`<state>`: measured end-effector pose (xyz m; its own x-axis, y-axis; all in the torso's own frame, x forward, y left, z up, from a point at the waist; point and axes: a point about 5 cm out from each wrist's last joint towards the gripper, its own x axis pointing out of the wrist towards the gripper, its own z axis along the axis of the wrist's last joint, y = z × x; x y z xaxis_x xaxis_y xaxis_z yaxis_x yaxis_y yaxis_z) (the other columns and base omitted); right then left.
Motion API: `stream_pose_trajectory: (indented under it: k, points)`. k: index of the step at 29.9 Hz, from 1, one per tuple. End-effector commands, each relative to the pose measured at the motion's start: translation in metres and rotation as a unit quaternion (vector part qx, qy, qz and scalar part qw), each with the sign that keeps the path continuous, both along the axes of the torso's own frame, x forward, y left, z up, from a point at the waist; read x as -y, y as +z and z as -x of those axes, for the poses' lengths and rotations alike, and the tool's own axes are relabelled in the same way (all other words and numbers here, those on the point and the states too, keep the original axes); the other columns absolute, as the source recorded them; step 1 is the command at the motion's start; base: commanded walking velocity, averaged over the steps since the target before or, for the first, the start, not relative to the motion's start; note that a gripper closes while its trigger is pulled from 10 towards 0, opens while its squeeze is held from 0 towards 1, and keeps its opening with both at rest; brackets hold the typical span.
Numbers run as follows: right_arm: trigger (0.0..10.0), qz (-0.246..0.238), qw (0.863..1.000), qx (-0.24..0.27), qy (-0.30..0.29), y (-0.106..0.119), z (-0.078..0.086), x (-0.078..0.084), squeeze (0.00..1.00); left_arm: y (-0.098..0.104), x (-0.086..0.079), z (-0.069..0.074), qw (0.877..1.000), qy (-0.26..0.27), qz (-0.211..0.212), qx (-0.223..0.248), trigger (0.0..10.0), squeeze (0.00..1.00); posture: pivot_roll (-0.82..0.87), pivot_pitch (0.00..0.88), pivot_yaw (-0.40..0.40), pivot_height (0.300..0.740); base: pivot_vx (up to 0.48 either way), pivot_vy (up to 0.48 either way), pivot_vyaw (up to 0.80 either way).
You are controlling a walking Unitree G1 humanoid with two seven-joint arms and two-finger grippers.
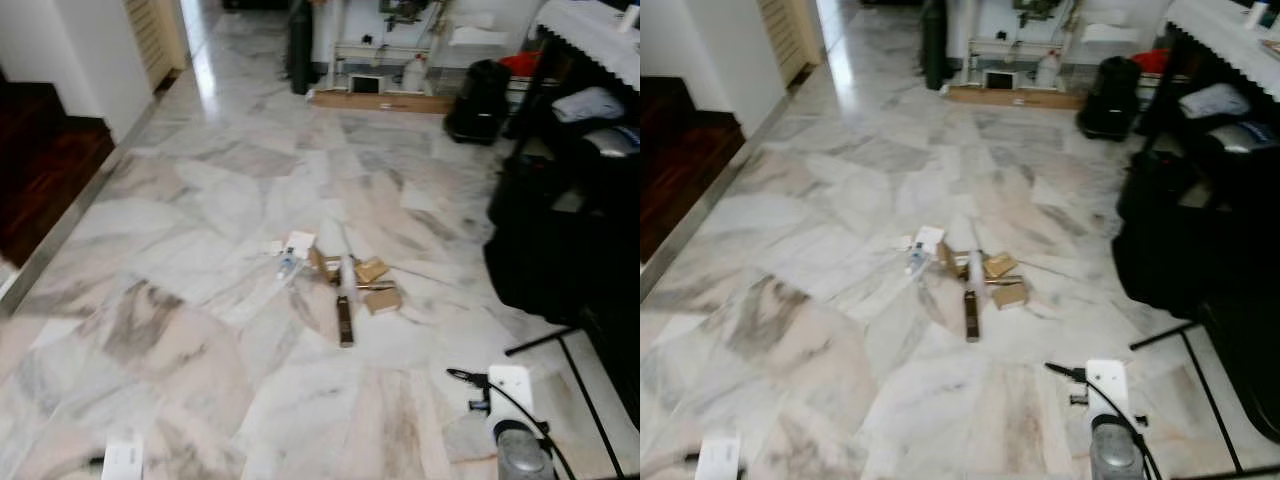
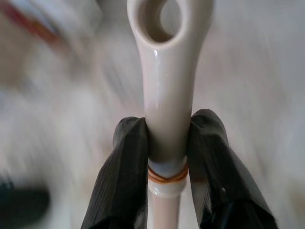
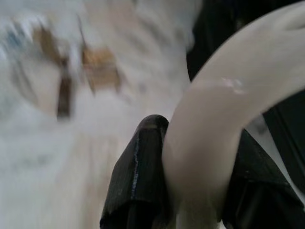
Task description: Sweep floor
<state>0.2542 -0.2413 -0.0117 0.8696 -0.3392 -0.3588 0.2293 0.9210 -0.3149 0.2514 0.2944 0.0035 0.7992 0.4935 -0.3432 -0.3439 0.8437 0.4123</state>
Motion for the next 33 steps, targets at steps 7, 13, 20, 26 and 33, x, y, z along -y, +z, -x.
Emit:
stream_pose_trajectory:
  k: [7,13,20,26,33]
  points:
    - [10.0,-0.016,0.991,0.135,-0.020,0.043,-0.034,-0.006,0.00,0.069,0.009,-0.051,0.983,-0.026,-0.046,0.178,10.0,0.00,-0.04,0.018,-0.053,0.740,0.000,0.000,0.00]
    - [10.0,-0.004,0.985,0.162,-0.066,0.051,-0.035,0.007,0.00,0.075,0.025,-0.060,0.978,-0.058,-0.017,0.199,10.0,0.00,-0.04,0.025,-0.054,0.740,0.000,0.000,0.00]
    - [10.0,-0.046,0.979,0.173,-0.098,0.051,-0.033,0.014,0.00,0.071,0.033,-0.058,0.977,-0.058,0.011,0.204,10.0,0.00,-0.04,0.033,-0.056,0.740,0.000,0.000,0.00]
    - [10.0,-0.100,0.970,0.180,-0.132,0.046,-0.031,0.014,0.00,0.073,0.038,-0.061,0.974,-0.058,0.049,0.216,10.0,0.00,-0.03,0.042,-0.054,0.740,0.000,0.000,0.00]
    - [10.0,-0.153,0.966,0.172,-0.114,0.040,-0.034,-0.001,0.00,0.076,0.052,-0.064,0.964,-0.068,0.104,0.236,10.0,0.00,-0.03,0.045,-0.054,0.740,0.000,0.000,0.00]
